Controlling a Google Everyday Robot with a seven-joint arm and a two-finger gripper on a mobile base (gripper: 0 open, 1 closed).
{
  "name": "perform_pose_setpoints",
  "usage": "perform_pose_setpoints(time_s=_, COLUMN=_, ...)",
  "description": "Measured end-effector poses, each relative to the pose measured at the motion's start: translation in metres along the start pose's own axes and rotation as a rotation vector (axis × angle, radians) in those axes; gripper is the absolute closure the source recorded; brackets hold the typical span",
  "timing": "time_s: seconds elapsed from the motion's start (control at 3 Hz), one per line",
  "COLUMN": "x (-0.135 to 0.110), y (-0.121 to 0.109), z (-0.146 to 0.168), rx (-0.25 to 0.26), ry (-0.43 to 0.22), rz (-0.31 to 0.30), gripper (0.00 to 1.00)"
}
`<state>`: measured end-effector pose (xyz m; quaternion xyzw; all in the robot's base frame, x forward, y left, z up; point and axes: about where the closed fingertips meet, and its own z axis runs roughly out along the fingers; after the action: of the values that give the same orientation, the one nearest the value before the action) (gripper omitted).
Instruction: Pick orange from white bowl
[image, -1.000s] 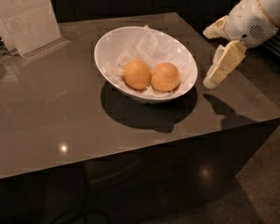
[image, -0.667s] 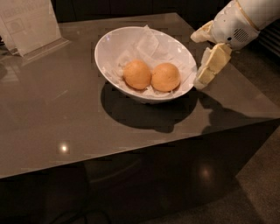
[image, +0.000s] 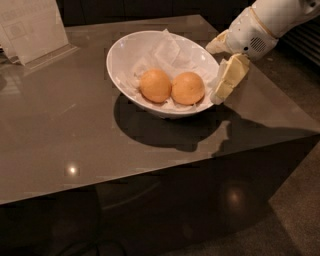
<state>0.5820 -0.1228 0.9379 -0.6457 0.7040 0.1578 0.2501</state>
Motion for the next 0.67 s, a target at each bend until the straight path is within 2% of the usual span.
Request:
perform_pose_setpoints(time_s=0.33, x=0.0044, y=-0.0166, z=0.0115, rx=-0.006, ry=-0.031, rz=0.021, gripper=0.0)
perform_pose_setpoints(time_s=0.67, x=0.0048, y=-0.0183, z=0.0131, rx=-0.006, ry=-0.033, rz=0.022, gripper=0.02)
